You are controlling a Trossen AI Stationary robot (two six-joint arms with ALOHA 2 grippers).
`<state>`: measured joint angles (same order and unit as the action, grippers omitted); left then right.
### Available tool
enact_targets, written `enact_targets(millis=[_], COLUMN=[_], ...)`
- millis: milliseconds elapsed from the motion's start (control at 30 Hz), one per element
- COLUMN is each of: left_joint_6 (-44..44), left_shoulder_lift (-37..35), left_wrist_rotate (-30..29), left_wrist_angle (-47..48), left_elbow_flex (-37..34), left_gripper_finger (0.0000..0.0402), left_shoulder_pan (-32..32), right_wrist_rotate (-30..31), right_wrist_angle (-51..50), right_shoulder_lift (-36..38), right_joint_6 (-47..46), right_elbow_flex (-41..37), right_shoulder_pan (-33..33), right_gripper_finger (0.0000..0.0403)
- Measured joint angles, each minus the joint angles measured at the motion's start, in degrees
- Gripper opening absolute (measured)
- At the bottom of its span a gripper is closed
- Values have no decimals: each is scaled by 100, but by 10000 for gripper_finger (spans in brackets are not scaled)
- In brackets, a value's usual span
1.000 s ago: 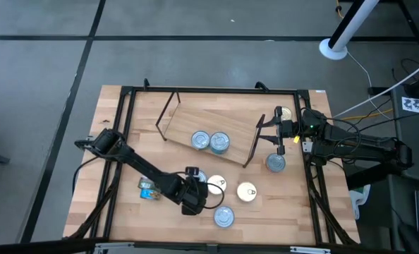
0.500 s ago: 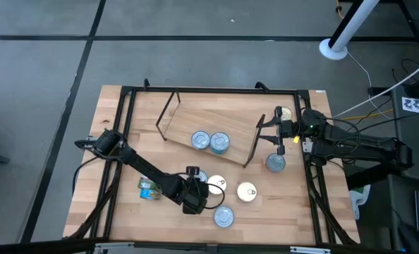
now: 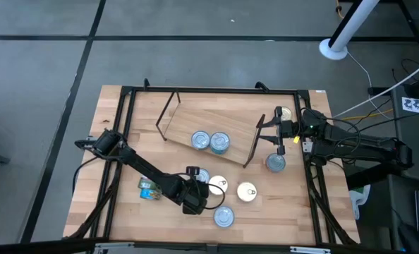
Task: Stack canned seafood by type on shelf
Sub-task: Stack the yellow-blue tuna can on top of the yellow-blue tuna cans on the shelf
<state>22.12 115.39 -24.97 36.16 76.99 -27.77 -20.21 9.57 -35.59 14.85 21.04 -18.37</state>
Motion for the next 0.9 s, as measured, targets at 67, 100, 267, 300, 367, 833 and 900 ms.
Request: enact_targets(millis=[67,100,267,300,367,833,900], left_joint_6=[1,1,-1,-1,-1,29,32], left_shoulder_lift=[11,16,26,28,31,-230,-290], left_wrist_rotate=[18,45,47,21,-14,-221,-254], left_wrist_angle=[36,82,281,288,290,564,563], left_elbow_flex=[56,91,196,206,212,214,214], left_gripper_finger=[1,1,0,0,0,0,0], left_shoulder_pan=[2,2,2,2,0,0,0], right_wrist_rotate=[0,0,0,0,0,0,0], right_wrist_angle=[1,-1,-1,-2,-3,-38,-38], right_shoulder_lift=[0,0,0,0,0,-1,-2], right_joint_6=[0,0,0,0,0,0,1], right_elbow_flex=[0,0,0,0,0,0,0], right_shoulder_pan=[0,0,0,0,0,0,-2], right_gripper_finger=[168,168,168,168,168,168,168])
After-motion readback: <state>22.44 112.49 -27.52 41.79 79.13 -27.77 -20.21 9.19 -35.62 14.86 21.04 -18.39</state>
